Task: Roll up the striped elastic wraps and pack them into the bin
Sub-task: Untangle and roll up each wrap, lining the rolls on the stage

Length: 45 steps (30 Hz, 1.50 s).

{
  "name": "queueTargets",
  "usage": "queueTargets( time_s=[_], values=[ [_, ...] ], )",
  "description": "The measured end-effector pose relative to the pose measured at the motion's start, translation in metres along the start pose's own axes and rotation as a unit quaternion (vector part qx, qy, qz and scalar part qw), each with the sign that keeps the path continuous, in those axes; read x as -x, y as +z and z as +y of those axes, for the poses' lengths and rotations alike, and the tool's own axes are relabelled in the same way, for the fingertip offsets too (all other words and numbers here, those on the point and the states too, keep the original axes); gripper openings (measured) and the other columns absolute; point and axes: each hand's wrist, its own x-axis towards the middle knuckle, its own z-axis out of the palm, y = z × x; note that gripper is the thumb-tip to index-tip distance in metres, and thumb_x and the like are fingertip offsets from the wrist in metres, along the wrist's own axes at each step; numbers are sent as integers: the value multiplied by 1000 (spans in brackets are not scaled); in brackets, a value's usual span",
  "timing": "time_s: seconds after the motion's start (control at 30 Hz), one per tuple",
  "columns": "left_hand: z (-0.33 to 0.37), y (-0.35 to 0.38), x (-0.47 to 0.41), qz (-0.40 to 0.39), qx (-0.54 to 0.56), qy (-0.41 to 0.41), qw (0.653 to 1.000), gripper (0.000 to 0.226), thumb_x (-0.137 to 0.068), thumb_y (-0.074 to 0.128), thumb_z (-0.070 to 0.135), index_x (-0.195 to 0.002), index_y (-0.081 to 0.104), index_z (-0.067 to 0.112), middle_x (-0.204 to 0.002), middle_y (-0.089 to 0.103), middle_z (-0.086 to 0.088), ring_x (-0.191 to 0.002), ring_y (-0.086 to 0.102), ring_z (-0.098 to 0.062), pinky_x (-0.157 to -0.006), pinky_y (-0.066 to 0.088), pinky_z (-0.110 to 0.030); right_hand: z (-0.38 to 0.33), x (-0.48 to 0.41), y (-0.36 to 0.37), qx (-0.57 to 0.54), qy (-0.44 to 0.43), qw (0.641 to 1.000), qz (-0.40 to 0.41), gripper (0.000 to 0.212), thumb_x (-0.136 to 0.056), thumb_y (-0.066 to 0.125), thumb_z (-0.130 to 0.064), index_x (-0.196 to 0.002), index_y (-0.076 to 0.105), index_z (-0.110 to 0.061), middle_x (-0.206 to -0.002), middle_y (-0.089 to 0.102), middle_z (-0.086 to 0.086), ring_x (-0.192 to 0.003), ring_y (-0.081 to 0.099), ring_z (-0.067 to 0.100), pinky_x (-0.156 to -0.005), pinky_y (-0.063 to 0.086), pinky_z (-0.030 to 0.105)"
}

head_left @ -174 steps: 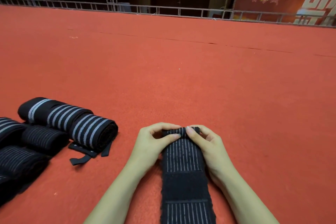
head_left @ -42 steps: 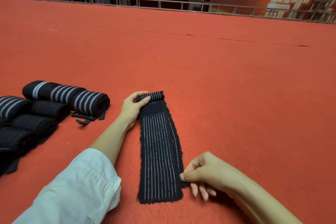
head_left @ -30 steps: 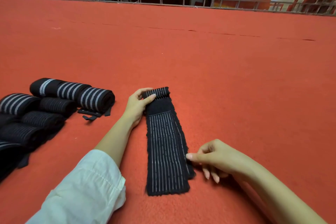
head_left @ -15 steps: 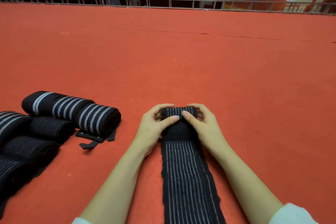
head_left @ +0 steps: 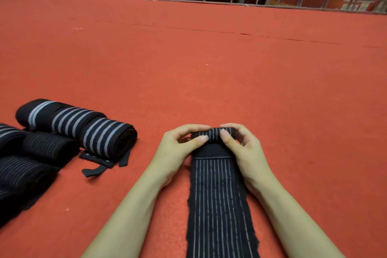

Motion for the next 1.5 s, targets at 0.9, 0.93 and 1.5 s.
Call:
queueTargets(
  time_s=[0.9,0.93,1.5],
  values=[
    [-1,3,0,-18,-46,21,999,24,-84,69,8,-103,72,22,-103,72,3,-95,65,-8,-80,51,-24,1,3,3,16,4,999,-28,12,-91,58,-27,-102,58,-22,-100,62,2,-91,58,10,-83,47,26],
    [-2,3,-1,-25,-45,19,998,21,-85,70,12,-103,71,23,-103,72,3,-96,64,-9,-81,50,-27,2,2,2,21,-3,999,-28,8,-94,57,-20,-101,58,-20,-98,62,2,-89,58,8,-80,47,22],
    [-4,9,-1,-48,0,-35,998,31,-89,63,30,-119,55,29,-111,63,-4,-96,61,-10,-87,49,-26,5,3,6,-25,55,997,-54,16,-97,50,-20,-113,50,-25,-107,60,3,-89,60,10,-76,50,24]
  ],
)
